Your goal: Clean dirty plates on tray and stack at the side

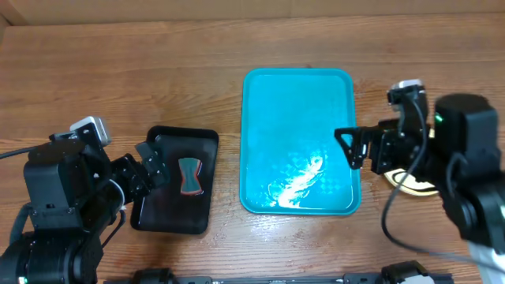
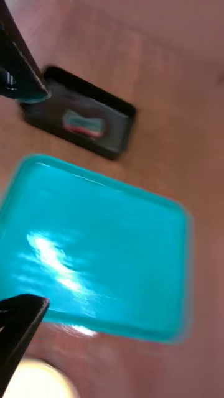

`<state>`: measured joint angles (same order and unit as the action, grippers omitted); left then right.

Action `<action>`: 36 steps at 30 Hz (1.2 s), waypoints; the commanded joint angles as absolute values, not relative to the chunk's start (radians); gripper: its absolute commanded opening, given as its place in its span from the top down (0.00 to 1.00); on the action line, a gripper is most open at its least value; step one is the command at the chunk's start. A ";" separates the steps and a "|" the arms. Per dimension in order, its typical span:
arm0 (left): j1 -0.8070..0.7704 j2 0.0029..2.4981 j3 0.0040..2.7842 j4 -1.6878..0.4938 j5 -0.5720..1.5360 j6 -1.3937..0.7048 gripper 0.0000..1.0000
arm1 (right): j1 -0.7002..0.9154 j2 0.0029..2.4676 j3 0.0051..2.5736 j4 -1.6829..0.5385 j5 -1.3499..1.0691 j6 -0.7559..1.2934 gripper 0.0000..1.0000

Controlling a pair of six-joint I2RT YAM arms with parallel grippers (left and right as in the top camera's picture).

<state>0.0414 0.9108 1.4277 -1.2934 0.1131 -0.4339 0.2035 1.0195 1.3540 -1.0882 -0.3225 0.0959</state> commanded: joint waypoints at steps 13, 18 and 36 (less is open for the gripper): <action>0.046 0.910 1.439 -1.290 0.120 -0.415 0.00 | 0.123 0.250 0.539 -0.604 -0.174 -0.001 0.00; 0.046 0.910 1.439 -1.290 0.120 -0.414 0.00 | 0.122 0.136 0.345 -0.478 -0.184 0.000 0.00; 0.046 0.910 1.439 -1.290 0.120 -0.415 0.00 | 0.122 0.002 0.008 -0.039 -0.161 -0.001 0.00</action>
<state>0.0414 0.9108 1.4277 -1.2938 0.1131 -0.4339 0.1257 0.0143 0.0181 -0.0463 -0.1764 0.0029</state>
